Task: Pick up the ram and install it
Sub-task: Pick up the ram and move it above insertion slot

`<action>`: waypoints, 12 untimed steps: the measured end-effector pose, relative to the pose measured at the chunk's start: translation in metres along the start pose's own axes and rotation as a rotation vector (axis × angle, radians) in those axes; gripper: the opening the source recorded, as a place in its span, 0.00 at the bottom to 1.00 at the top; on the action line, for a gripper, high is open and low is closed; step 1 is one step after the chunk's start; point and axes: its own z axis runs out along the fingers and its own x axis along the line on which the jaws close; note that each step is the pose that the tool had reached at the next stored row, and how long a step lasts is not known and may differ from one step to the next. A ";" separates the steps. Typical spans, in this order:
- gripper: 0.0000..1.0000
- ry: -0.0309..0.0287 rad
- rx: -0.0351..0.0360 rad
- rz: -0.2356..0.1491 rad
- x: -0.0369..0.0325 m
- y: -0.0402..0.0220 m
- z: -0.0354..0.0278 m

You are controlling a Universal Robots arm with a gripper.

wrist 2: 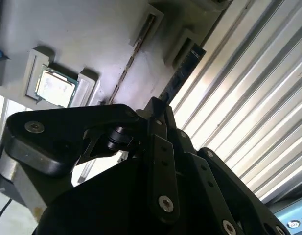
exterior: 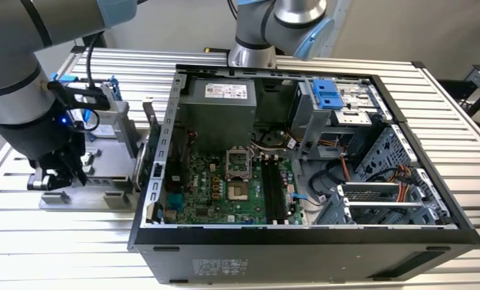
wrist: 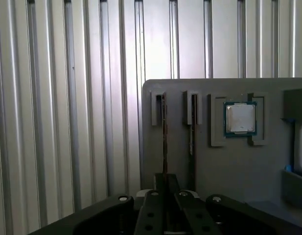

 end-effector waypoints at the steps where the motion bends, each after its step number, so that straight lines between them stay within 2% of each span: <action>1: 0.00 0.0001 -0.0001 -0.001 -0.0001 0.0001 -0.0032; 7: 0.00 0.0003 -0.0005 -0.012 -0.0015 0.0008 -0.0189; 9: 0.00 0.0002 -0.0005 -0.014 -0.0022 0.0009 -0.0217; 12: 0.00 -0.0007 0.0002 -0.014 -0.0023 0.0011 -0.0221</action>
